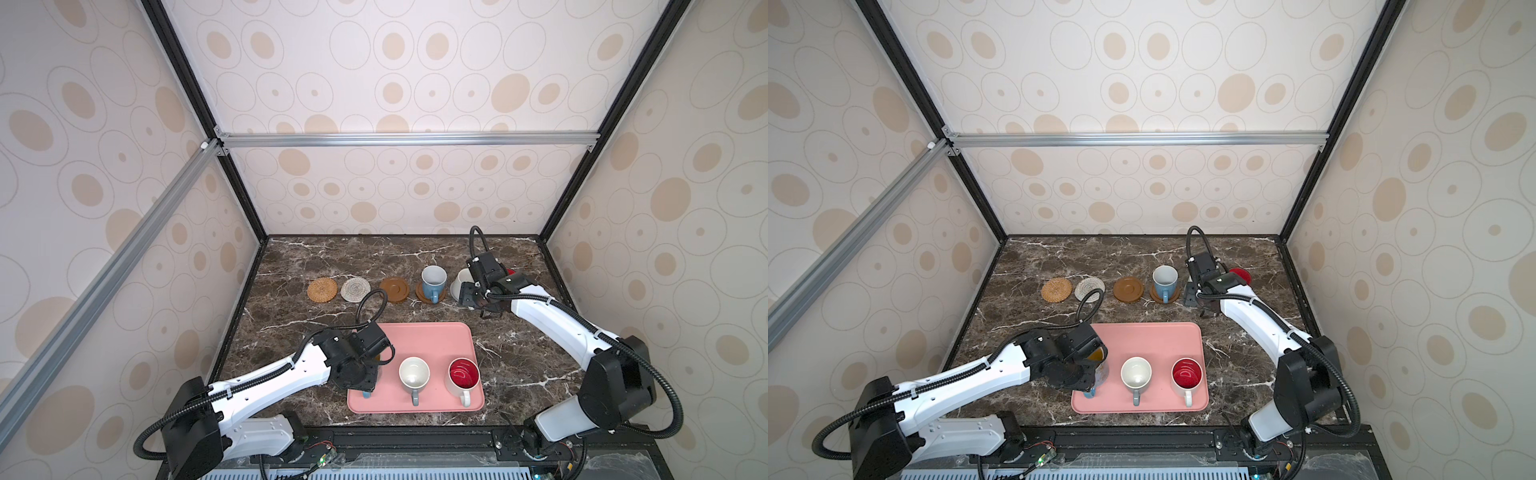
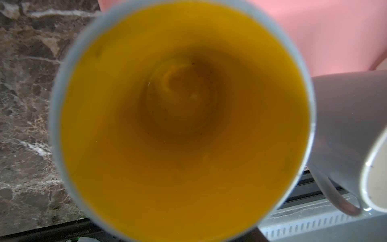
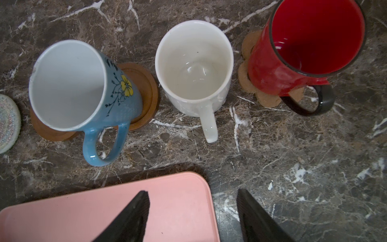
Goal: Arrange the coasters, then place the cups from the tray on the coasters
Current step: 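Lift the yellow mug off the pink tray with the left gripper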
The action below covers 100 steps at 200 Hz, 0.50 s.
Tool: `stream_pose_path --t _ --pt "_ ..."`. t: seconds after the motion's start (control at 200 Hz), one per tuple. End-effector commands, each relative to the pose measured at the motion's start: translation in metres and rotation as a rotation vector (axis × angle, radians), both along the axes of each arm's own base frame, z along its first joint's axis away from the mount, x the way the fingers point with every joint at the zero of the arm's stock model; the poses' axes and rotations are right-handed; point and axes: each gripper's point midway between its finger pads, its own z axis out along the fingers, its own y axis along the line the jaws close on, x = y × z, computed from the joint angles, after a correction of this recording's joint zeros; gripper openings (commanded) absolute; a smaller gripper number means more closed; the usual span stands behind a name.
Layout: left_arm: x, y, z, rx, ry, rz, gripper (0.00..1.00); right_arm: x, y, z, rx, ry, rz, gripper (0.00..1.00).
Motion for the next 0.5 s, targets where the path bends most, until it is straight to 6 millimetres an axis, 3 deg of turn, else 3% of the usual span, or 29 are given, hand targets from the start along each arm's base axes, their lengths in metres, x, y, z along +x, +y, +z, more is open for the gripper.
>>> stream_pose_path --t 0.0,0.495 --pt "0.010 0.004 -0.003 0.026 -0.059 0.030 0.45 -0.003 -0.008 0.005 -0.005 -0.013 -0.030 0.70" --pt "0.037 0.007 -0.011 0.053 -0.156 0.057 0.37 -0.004 -0.008 0.008 0.000 -0.012 -0.035 0.70"
